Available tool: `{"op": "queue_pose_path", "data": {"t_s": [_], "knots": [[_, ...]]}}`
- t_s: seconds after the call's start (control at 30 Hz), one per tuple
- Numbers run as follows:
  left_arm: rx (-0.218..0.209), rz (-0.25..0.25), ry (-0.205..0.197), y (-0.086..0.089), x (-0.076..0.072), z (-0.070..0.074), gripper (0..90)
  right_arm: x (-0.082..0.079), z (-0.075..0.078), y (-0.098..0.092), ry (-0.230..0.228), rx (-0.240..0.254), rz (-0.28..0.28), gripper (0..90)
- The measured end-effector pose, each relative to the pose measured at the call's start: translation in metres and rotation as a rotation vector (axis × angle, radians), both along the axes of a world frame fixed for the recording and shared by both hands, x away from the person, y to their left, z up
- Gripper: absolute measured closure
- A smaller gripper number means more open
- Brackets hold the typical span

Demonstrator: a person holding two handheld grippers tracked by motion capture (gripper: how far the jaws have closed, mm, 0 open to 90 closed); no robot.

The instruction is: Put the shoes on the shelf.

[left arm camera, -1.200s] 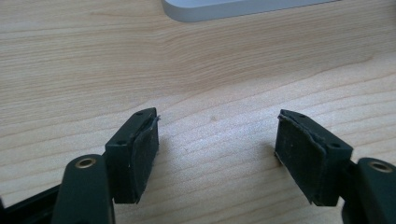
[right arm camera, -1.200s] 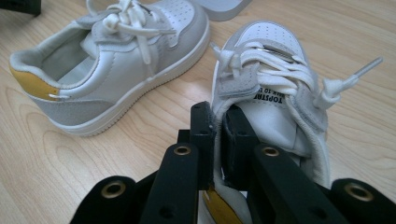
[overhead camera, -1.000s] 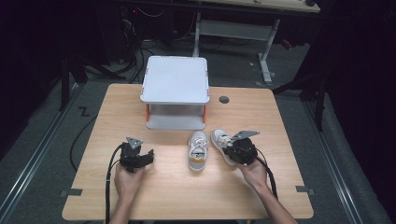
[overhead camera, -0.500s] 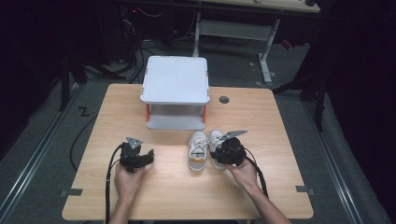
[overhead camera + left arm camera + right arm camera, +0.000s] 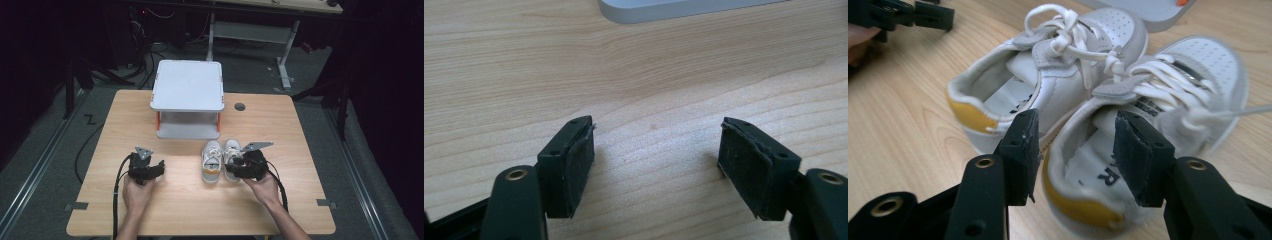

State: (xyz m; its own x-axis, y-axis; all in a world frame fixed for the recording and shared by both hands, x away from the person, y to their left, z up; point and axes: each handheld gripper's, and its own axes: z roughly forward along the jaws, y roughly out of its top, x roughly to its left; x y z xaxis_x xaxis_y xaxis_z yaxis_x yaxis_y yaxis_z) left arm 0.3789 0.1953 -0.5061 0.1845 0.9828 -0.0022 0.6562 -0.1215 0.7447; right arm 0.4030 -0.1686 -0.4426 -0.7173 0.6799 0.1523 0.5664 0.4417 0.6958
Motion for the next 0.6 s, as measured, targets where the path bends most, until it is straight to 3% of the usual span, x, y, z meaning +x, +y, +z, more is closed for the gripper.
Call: {"op": "queue_pose_path", "data": {"t_s": [0.13,0.23,0.33,0.4,0.47,0.6], "knots": [[0.0,-0.001,0.001,0.0,0.0,0.0,30.6,-0.009,0.006,-0.014,-0.059,0.038,-0.025,53.4],[0.002,-0.008,0.001,0.0,0.0,0.0,30.3,-0.009,0.005,-0.033,-0.104,0.075,-0.083,53.2],[0.004,-0.012,0.005,0.0,-0.001,0.0,29.3,-0.002,-0.002,-0.054,-0.112,0.119,-0.15,50.3],[0.003,-0.011,0.003,0.0,-0.001,0.0,29.4,0.003,-0.009,-0.065,-0.125,0.097,-0.208,50.2],[0.0,-0.006,0.001,0.0,-0.001,0.0,29.5,0.009,-0.017,-0.076,-0.11,0.089,-0.254,49.6],[0.0,-0.003,0.001,0.0,0.0,0.0,29.4,0.017,-0.033,-0.093,-0.116,0.014,-0.335,48.7]]}}
